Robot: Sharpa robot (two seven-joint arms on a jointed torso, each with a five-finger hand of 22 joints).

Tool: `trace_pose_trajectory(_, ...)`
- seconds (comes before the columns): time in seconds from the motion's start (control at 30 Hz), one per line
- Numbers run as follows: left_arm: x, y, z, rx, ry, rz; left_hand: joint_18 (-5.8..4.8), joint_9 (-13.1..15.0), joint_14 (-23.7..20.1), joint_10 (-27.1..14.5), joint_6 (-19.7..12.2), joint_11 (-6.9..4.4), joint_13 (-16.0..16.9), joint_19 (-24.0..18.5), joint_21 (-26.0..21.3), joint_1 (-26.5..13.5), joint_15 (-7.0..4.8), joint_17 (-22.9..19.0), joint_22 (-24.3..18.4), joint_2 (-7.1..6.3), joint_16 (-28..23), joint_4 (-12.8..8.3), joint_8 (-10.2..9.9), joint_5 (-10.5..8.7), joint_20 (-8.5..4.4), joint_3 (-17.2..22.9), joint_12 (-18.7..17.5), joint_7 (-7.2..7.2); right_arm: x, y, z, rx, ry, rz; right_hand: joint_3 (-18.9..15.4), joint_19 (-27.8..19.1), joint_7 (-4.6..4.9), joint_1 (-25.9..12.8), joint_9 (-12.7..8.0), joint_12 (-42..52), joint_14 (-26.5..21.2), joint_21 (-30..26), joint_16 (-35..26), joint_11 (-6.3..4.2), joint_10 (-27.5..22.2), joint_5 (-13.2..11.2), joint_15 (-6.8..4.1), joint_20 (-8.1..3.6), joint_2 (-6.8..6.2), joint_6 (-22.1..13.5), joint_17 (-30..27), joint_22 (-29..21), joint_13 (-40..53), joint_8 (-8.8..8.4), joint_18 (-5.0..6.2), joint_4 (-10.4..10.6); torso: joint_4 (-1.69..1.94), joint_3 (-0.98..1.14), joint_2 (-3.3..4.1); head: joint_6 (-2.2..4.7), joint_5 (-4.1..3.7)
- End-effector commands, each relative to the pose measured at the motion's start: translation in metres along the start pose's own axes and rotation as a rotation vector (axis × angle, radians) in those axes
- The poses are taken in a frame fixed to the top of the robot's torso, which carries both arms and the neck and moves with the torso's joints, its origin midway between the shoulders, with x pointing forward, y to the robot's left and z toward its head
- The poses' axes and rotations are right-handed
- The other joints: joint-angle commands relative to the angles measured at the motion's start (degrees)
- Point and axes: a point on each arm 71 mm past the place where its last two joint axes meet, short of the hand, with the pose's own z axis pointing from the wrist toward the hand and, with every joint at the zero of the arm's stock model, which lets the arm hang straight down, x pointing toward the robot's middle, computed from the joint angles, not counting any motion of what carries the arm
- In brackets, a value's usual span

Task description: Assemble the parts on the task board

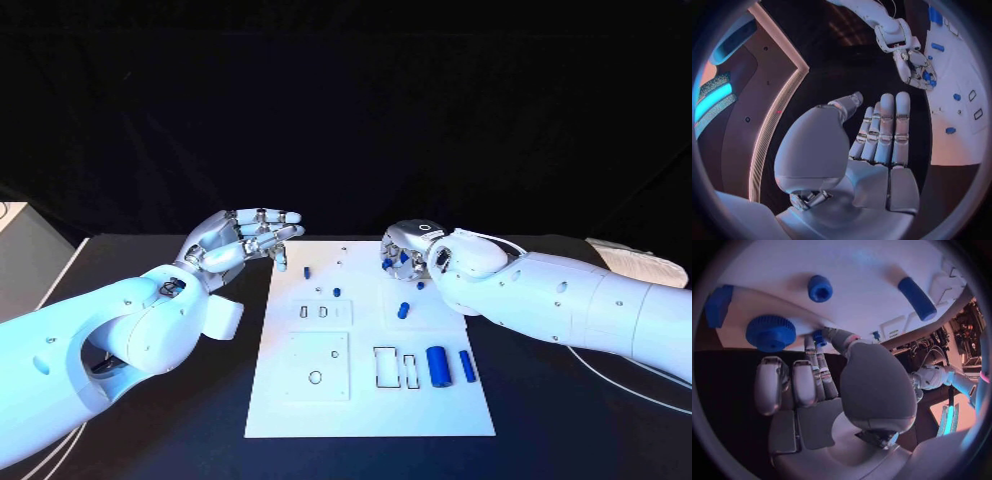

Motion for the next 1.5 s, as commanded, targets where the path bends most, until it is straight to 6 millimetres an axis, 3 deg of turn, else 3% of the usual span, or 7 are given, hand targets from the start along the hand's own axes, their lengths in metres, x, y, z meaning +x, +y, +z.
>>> trace_pose_trajectory(0.03, 0.001, -0.001, 0.000, 0.004, 0.013, 0.000, 0.88, 0.1, 0.1, -0.2, -0.1, 0.03, 0.1, -0.3, 0.2, -0.3, -0.12, 0.1, 0.1, 0.10, 0.2, 0.0, 0.2, 0.09, -0.02, 0.2, 0.3, 0.77, 0.000, 0.001, -0.001, -0.004, -0.014, -0.003, 0.8, 0.5, -0.28, 0.5, 0.6, 0.3, 1.4, 0.7, 0.6, -0.31, 1.3, 0.4, -0.71, -0.19, 1.24, 1.3, 0.1, 0.6, 0.3, 0.83, -0.73, -0.1, 0.14, -0.06, 0.16, 0.15, -0.06)
trace_pose_trajectory(0.1, 0.000, 0.000, 0.000, 0.003, 0.012, 0.001, 0.88, 0.1, 0.1, -0.2, -0.1, 0.03, 0.1, -0.3, 0.2, -0.3, -0.12, 0.1, 0.1, 0.10, 0.2, 0.0, 0.2, 0.09, -0.02, 0.2, 0.3, 0.77, -0.002, 0.001, -0.001, -0.001, -0.030, 0.001, 1.0, 0.5, -0.38, 0.7, 0.8, 0.3, 1.4, 0.7, 0.6, -0.44, 1.6, 0.0, -0.81, -0.29, 1.45, 1.5, 0.1, 0.7, 0.4, 1.01, -0.74, -0.2, 0.14, -0.10, 0.22, 0.15, -0.05)
trace_pose_trajectory(0.17, -0.001, 0.000, 0.000, 0.002, 0.011, 0.002, 0.88, 0.1, 0.1, -0.2, -0.1, 0.03, 0.1, -0.3, 0.2, -0.3, -0.12, 0.1, 0.1, 0.10, 0.2, 0.0, 0.2, 0.09, -0.02, 0.2, 0.3, 0.77, -0.003, 0.001, -0.001, 0.002, -0.048, 0.004, 2.0, 0.8, -0.85, 1.8, 1.5, 0.5, 1.5, 1.2, 0.9, -0.90, 3.0, -1.6, -1.22, -0.61, 2.76, 2.7, 0.2, 1.5, 0.9, 1.87, -0.88, -0.7, 0.11, -0.10, 0.34, 0.25, -0.04)
trace_pose_trajectory(0.33, -0.002, 0.000, 0.000, 0.000, 0.009, 0.002, 0.88, 0.1, 0.1, -0.2, -0.1, 0.03, 0.1, -0.3, 0.2, -0.3, -0.12, 0.1, 0.1, 0.10, 0.2, 0.0, 0.2, 0.09, -0.02, 0.2, 0.3, 0.77, -0.007, 0.001, -0.002, 0.009, -0.111, 0.017, 2.4, 1.6, -1.43, 2.4, 2.8, 0.7, 1.5, 2.5, 1.1, -1.58, 4.8, -2.0, -1.74, -1.13, 3.90, 3.8, 0.2, 3.5, 1.8, 3.10, -1.26, -1.4, 0.13, -0.11, 0.38, 0.31, -0.12)
trace_pose_trajectory(0.37, -0.002, 0.000, 0.000, -0.001, 0.008, 0.003, 0.87, 0.1, 0.0, -0.3, -0.1, 0.05, 0.0, -0.3, 0.3, -0.2, -0.12, 0.1, 0.1, 0.12, 0.3, -0.1, 0.2, 0.07, -0.02, 0.4, 0.3, 0.78, -0.008, 0.001, -0.003, 0.010, -0.123, 0.020, 2.3, 3.6, -1.54, 2.4, 3.1, 0.8, 1.4, 5.6, 0.9, -1.69, 5.0, -2.1, -1.84, -1.23, 3.93, 3.9, -0.3, 8.3, 2.0, 3.34, -2.26, -1.5, 0.17, -0.12, 0.41, 0.40, -0.17)
trace_pose_trajectory(0.73, -0.004, 0.001, 0.000, -0.007, 0.003, 0.006, 0.88, 0.1, -0.1, -0.4, -0.1, 0.05, 0.0, -0.4, 0.5, -0.1, -0.13, 0.1, 0.2, 0.11, 0.4, -0.2, 0.2, 0.07, -0.03, 0.6, 0.3, 0.78, -0.017, 0.009, -0.001, 0.017, -0.197, 0.056, 2.2, 3.8, -1.80, 2.4, 3.8, 0.7, 1.4, 5.9, 1.0, -1.94, 5.4, -2.2, -2.05, -1.45, 4.03, 4.1, -0.4, 8.7, 2.5, 4.03, -2.32, -1.9, 0.33, -0.23, 0.60, 0.79, -0.36)
trace_pose_trajectory(1.5, -0.001, 0.003, 0.004, -0.008, 0.015, 0.006, 0.88, 0.1, -0.1, -0.4, -0.2, 0.05, 0.0, -0.4, 0.5, 0.0, -0.14, 0.1, 0.2, 0.08, 0.4, -0.3, 0.2, 0.07, -0.03, 0.7, 0.3, 0.80, -0.021, 0.044, 0.030, -0.006, -0.217, 0.056, 2.1, 4.0, -1.77, 2.3, 4.4, 0.4, 1.3, 6.3, 1.0, -1.91, 5.2, -2.7, -2.07, -1.52, 3.80, 3.9, -0.6, 9.3, 2.7, 4.33, -2.44, -2.3, 0.64, -0.46, 0.87, 0.96, -0.99)
